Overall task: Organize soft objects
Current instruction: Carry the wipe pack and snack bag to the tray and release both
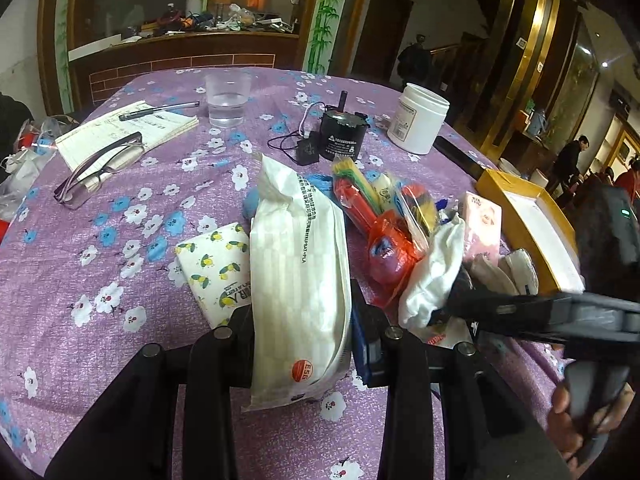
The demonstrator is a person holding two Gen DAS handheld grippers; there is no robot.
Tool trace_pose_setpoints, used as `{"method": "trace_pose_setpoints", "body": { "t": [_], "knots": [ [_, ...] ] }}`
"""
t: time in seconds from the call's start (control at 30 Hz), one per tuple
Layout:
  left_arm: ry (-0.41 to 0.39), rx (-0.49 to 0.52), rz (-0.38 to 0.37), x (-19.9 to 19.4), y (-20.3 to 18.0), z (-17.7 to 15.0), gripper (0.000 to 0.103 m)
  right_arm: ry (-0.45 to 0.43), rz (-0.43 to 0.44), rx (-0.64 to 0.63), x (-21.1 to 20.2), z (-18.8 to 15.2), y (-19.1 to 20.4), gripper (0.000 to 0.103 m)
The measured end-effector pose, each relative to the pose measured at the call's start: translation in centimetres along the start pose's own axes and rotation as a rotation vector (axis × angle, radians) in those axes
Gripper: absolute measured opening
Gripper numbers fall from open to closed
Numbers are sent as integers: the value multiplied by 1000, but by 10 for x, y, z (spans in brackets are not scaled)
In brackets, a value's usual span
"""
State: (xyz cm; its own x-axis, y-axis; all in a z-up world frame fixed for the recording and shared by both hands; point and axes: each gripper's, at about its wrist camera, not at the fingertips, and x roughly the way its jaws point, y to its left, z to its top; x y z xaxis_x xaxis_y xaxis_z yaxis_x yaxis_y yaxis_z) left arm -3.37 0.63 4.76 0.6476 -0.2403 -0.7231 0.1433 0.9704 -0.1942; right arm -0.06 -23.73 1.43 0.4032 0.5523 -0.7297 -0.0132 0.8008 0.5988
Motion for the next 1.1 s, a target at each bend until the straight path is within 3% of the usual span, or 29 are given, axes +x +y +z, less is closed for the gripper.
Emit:
{"method": "trace_pose_setpoints", "body": {
  "t": [0.07, 0.1, 0.27, 0.53, 1.1],
  "knots": [
    [-6, 2, -8, -2, 0, 0, 32, 19, 8, -19, 8, 0, 1, 52],
    [-8, 2, -11, -3, 0, 0, 32, 20, -4, -42, 9, -2, 4, 48],
    [-16, 8, -29, -7, -1, -2, 32, -39, -33, -177, -15, -22, 11, 45],
    [-25, 16, -64, -13, -18, -2, 32, -177, -86, -271, -55, -35, 12, 44],
    [-16, 179, -165, -23, -116, 12, 32, -292, -67, -270, -120, -29, -22, 45]
  ]
}}
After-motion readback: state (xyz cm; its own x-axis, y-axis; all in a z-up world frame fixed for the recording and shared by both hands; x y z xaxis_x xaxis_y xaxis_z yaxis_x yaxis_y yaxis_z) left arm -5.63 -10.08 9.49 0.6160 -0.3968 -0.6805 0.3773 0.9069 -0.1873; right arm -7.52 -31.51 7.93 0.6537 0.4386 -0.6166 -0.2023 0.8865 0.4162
